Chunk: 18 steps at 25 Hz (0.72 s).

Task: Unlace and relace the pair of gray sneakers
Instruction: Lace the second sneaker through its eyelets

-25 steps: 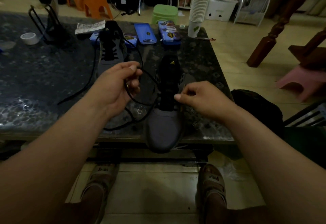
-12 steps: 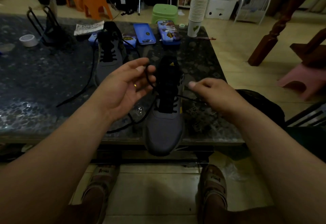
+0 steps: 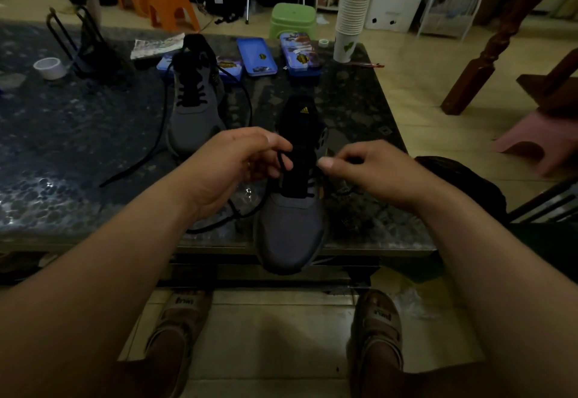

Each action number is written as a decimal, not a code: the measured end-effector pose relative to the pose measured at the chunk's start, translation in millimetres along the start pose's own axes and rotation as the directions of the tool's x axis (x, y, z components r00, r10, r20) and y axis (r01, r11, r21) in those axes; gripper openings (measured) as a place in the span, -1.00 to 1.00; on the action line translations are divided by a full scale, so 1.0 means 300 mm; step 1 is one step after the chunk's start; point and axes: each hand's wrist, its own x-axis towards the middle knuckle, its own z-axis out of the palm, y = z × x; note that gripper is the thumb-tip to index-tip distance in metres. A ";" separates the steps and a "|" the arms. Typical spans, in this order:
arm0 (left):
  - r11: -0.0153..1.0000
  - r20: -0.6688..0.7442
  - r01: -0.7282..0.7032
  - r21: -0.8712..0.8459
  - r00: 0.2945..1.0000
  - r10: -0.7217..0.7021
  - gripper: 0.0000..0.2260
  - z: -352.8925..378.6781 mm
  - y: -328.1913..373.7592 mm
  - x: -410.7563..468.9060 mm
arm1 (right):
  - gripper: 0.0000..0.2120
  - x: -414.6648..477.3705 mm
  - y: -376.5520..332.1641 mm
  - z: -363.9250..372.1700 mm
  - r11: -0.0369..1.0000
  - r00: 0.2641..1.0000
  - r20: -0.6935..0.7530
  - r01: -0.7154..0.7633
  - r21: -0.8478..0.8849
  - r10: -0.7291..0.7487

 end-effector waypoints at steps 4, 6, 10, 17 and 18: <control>0.989 -0.028 -0.048 0.138 0.998 0.053 -0.88 0.008 -0.010 0.006 | -0.72 0.009 -0.013 0.034 0.998 0.998 0.042 0.057 -0.034 -0.055; 0.980 -0.019 -0.064 0.190 0.997 0.069 -0.82 0.001 -0.017 0.003 | -0.71 0.003 -0.011 0.030 0.999 0.999 0.029 0.040 -0.032 -0.039; 0.963 0.026 -0.100 0.249 0.995 0.096 -0.78 0.000 -0.019 0.005 | -0.73 0.003 -0.033 0.078 0.994 0.996 -0.006 0.087 -0.064 -0.088; 0.955 0.024 -0.060 0.291 0.998 0.055 -0.79 -0.007 -0.031 0.011 | -0.79 0.004 0.014 -0.009 0.930 0.984 -0.111 -0.088 0.356 0.136; 0.953 0.023 -0.053 0.297 0.999 0.048 -0.79 -0.008 -0.029 0.011 | -0.81 0.007 0.023 -0.024 0.846 0.962 -0.154 -0.117 0.520 0.227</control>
